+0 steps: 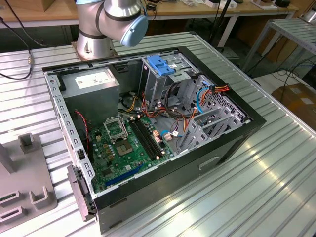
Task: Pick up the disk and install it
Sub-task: 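Pick up the disk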
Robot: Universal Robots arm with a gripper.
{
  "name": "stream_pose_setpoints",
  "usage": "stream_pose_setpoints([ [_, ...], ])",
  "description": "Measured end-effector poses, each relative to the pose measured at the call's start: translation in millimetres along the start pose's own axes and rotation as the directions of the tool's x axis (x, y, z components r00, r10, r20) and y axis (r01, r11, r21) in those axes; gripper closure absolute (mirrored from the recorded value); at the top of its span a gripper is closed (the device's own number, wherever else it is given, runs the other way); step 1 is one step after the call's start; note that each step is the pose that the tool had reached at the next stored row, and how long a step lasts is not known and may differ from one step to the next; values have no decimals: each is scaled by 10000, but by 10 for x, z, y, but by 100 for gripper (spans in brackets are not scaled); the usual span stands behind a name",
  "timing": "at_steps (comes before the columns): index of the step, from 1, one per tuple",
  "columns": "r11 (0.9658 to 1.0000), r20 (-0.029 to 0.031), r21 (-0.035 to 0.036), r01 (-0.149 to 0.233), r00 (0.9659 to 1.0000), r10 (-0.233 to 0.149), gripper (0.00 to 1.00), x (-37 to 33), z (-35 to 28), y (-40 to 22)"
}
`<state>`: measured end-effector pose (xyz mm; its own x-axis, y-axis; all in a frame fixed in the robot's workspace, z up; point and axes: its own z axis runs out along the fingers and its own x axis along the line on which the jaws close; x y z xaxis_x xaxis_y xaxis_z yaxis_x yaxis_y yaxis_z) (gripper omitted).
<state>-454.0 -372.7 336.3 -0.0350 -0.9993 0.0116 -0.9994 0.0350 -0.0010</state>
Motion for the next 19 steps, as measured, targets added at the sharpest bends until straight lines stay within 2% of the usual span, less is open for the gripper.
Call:
stream_pose_setpoints([
  [6,10000,0,0,47,10000,-47,46,-34,47,11],
  [15,10000,2,0,52,10000,-52,46,-41,125,74],
  [19,10000,2,0,52,10000,-52,46,-43,211,83],
])
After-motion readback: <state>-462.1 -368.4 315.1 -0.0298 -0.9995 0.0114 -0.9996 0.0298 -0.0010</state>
